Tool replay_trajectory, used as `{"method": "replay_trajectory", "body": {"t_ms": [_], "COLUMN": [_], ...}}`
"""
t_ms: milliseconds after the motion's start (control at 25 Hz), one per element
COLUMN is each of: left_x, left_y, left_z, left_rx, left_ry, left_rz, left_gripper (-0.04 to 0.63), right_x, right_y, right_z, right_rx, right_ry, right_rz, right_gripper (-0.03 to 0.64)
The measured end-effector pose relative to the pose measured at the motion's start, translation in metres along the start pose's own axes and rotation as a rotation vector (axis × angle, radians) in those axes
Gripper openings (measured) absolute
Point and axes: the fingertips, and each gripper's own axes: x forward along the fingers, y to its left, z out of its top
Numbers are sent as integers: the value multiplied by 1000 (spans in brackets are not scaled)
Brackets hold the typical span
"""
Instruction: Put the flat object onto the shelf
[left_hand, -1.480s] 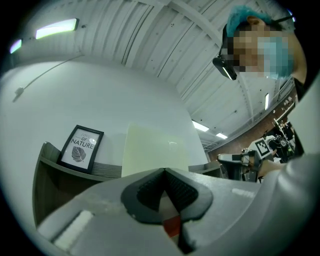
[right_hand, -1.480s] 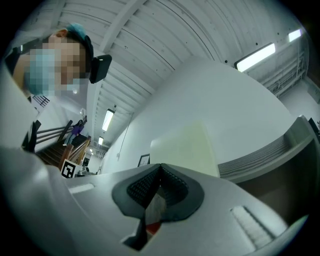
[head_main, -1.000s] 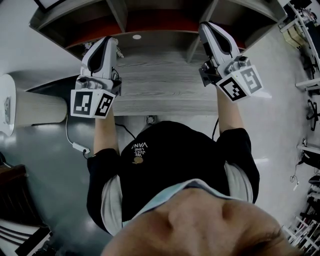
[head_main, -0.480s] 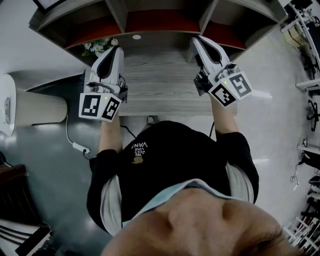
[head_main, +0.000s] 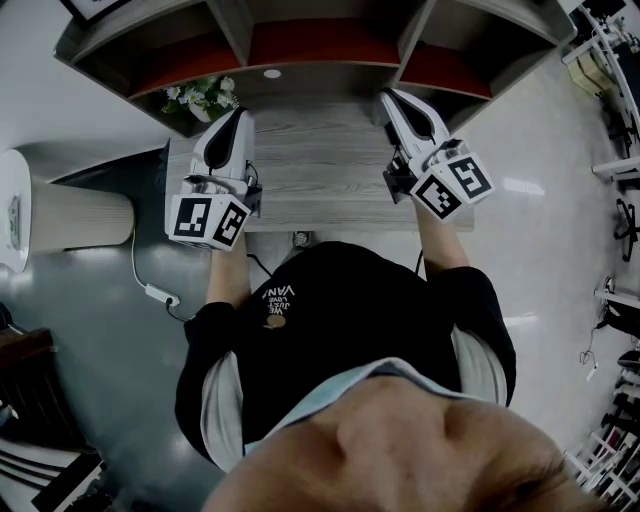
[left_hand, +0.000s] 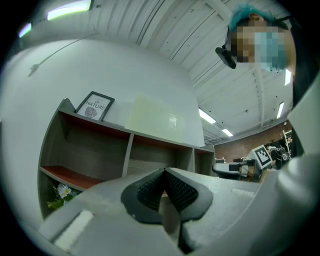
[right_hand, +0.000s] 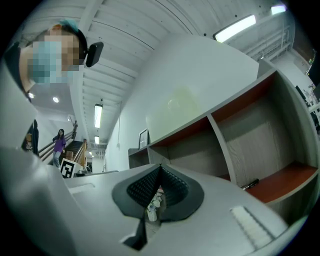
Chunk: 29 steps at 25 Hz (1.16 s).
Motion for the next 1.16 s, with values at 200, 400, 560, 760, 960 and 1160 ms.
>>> {"method": "replay_trajectory", "body": {"t_ms": [200, 400, 560, 760, 960, 1160], "left_x": [-2, -4, -4, -3, -2, -1], "left_y": [0, 2, 4, 3, 4, 5], "left_z": [-12, -20, -21, -21, -20, -20], "left_rx": [-28, -47, -49, -49, -50, -52], "left_ry": [17, 31, 31, 31, 33, 34], "left_rz": [1, 8, 11, 4, 3, 0], "left_gripper": [0, 1, 1, 1, 0, 0], "right_x": [-4, -5, -4, -2, -1, -1], "right_y": [-5, -9, -10, -10, -10, -10], "right_z": [-11, -16, -17, -18, -18, -18], "right_rx": [25, 38, 37, 39, 38, 41], "right_ry": [16, 26, 29, 30, 30, 34], "right_rz": [-19, -36, -37, -36, -40, -45], "right_gripper": [0, 0, 0, 0, 0, 0]}}
